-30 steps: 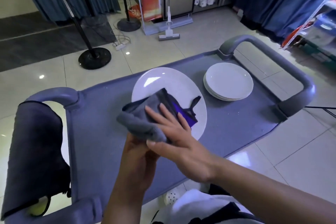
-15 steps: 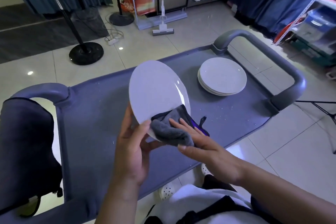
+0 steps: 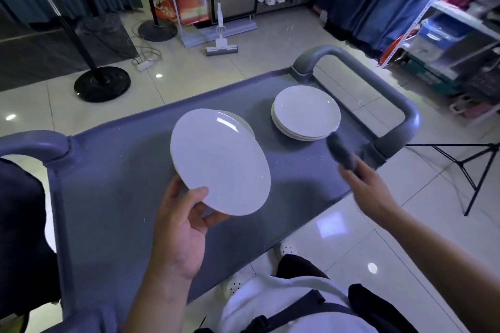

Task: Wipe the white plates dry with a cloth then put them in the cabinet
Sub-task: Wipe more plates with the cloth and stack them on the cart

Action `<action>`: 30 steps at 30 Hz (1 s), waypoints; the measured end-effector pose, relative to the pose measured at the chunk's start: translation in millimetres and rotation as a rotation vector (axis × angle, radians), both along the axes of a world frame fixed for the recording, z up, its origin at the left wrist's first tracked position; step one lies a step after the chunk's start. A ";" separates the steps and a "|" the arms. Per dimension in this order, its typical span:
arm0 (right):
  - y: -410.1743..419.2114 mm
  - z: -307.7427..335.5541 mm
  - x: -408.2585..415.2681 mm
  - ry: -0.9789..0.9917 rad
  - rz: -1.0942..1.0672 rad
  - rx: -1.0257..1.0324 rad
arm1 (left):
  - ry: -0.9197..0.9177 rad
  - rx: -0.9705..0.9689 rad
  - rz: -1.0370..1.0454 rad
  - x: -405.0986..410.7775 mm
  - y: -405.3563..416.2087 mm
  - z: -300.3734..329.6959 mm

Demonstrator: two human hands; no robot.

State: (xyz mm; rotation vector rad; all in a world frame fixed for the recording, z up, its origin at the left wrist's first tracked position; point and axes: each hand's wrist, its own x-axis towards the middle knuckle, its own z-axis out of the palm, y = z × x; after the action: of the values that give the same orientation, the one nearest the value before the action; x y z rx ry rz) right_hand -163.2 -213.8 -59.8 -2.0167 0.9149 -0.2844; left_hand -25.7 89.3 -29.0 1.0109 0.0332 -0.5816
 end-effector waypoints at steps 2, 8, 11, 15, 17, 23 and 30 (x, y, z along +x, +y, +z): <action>-9.8 -29.2 -1.1 0.281 0.315 -0.338 | 0.033 -0.006 -0.004 -0.8 -3.8 -1.9; -6.2 -114.8 -24.8 0.607 0.681 -0.548 | 0.045 0.027 -0.006 -5.4 -7.1 -6.7; -8.0 -112.1 -23.0 0.629 0.675 -0.513 | 0.042 0.055 0.005 -6.1 -10.8 -8.8; -14.4 -80.5 -6.2 0.635 0.649 -0.296 | 0.052 0.060 -0.006 -1.0 -23.7 -9.3; -23.7 -48.4 11.9 0.487 0.478 -0.016 | 0.062 0.057 -0.027 1.5 -37.2 -8.2; -55.2 22.8 64.1 0.046 0.096 0.721 | 0.177 0.027 -0.115 0.8 -94.7 -4.0; -122.4 19.5 71.6 0.005 -0.125 0.896 | 0.199 0.128 -0.100 4.7 -157.7 -7.5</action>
State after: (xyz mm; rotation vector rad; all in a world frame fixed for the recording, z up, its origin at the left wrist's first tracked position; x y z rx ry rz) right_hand -91.7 -336.3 -40.3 -1.1374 0.9456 0.0703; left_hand -21.0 -68.4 -36.5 1.0796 0.1989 -0.7778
